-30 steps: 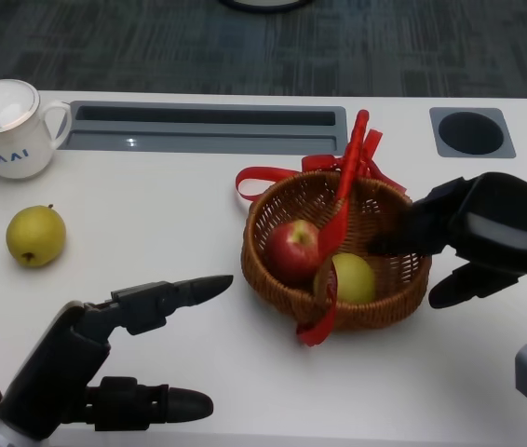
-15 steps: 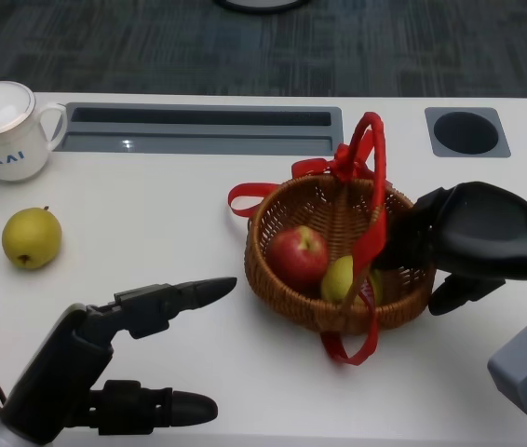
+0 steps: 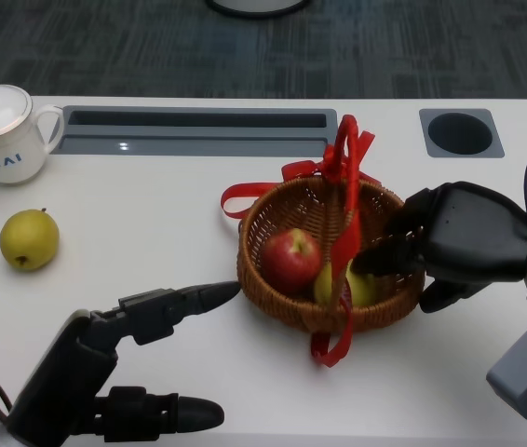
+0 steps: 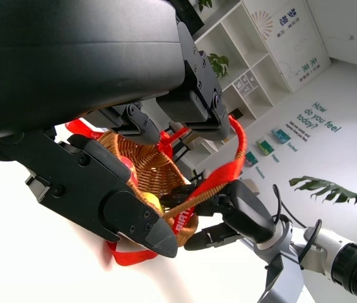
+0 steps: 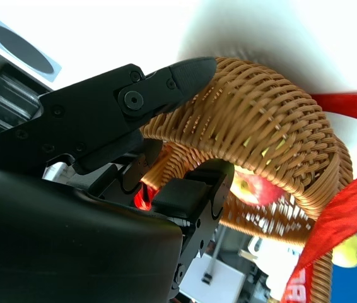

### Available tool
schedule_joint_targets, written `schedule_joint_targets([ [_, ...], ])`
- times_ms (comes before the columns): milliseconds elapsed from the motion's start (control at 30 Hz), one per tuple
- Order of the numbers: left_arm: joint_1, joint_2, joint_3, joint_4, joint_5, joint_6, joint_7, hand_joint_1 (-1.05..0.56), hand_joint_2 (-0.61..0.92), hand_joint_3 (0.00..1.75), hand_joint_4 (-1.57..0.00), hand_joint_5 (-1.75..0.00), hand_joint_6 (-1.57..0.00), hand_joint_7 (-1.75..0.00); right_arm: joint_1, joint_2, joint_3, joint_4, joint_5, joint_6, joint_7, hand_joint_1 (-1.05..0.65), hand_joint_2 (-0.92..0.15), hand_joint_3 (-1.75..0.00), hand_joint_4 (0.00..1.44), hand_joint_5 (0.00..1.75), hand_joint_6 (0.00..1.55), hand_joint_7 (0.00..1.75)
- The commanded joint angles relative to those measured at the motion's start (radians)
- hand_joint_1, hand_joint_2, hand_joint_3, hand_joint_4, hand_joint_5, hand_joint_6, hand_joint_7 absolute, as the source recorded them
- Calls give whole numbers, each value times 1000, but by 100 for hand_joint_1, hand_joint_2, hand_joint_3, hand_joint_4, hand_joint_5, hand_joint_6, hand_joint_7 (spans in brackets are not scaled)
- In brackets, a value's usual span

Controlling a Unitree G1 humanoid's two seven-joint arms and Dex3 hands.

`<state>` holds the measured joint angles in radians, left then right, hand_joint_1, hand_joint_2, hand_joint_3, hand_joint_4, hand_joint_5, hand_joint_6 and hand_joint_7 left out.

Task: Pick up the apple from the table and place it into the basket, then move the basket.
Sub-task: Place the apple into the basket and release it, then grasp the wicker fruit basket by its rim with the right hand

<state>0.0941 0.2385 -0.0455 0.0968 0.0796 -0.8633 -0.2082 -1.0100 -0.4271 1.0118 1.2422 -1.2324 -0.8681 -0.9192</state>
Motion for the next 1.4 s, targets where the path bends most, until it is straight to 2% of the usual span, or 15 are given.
schedule_joint_targets([
  [33,3,3,12,-2,2,-6,12,-50,70,0,-68,0,-66,0,17,17,35,-15,-21,-36,-14,-55,-92,-37,118,52,114,16],
  [100,-2,1,10,2,-2,-6,11,-49,70,0,-68,0,-66,0,14,13,38,-25,-15,-59,-46,-54,-92,-34,107,80,111,25],
  [133,-4,-1,10,4,-4,-7,10,-49,70,0,-68,0,-66,0,13,11,38,-30,-12,-69,-61,-54,-92,-31,105,86,111,27],
  [233,-11,-6,9,7,-4,-7,11,-50,70,0,-69,0,-66,0,8,1,39,-38,-11,-80,-82,-55,-92,-21,109,82,114,25],
  [333,-15,-14,9,10,1,-10,14,-50,71,0,-70,-1,-67,-1,4,-13,38,-41,-12,-79,-76,-58,-92,-21,112,79,119,24],
  [433,-18,-20,10,15,3,-16,17,-50,71,0,-71,-1,-68,-1,6,-22,23,-33,9,-101,-54,-59,-92,-19,108,90,119,25],
  [567,-20,-23,14,17,7,-18,19,-50,71,0,-71,-1,-69,-1,8,-30,-7,-13,62,-145,39,-57,-92,-7,99,110,118,18],
  [600,-20,-24,15,17,7,-19,20,-50,71,0,-72,-1,-69,-1,9,-31,-16,-8,78,-157,66,-56,-91,-4,100,106,119,14],
  [667,-21,-24,17,17,8,-18,22,-49,71,0,-72,-1,-69,-1,15,-33,-36,-1,110,-170,120,-58,-86,-1,103,84,117,6],
  [733,-20,-24,19,15,8,-15,24,-50,71,0,-72,-1,-69,-1,21,-33,-57,6,140,-164,197,-62,-79,0,99,53,105,2],
  [800,-20,-25,19,14,8,-15,24,-50,71,0,-72,-1,-70,-1,22,-34,-75,12,170,-153,301,-62,-74,0,89,24,87,0],
  [867,-21,-24,20,14,5,-14,21,-49,71,0,-72,-1,-70,-1,24,-37,-86,10,191,-148,382,-58,-70,0,82,9,78,1],
  [933,-22,-21,20,13,4,-13,19,-49,71,0,-72,-1,-69,0,28,-41,-92,0,201,-146,420,-53,-69,0,85,6,81,3],
  [1100,-23,-23,22,10,9,-12,22,-48,70,0,-73,-1,-70,-1,37,-42,-110,-14,234,-149,476,-31,-82,-2,116,15,109,7],
  [1400,-21,-31,23,9,10,-22,26,-46,70,0,-74,-1,-71,-1,57,-43,-168,-41,323,-164,647,-25,-82,0,115,12,115,4],
])
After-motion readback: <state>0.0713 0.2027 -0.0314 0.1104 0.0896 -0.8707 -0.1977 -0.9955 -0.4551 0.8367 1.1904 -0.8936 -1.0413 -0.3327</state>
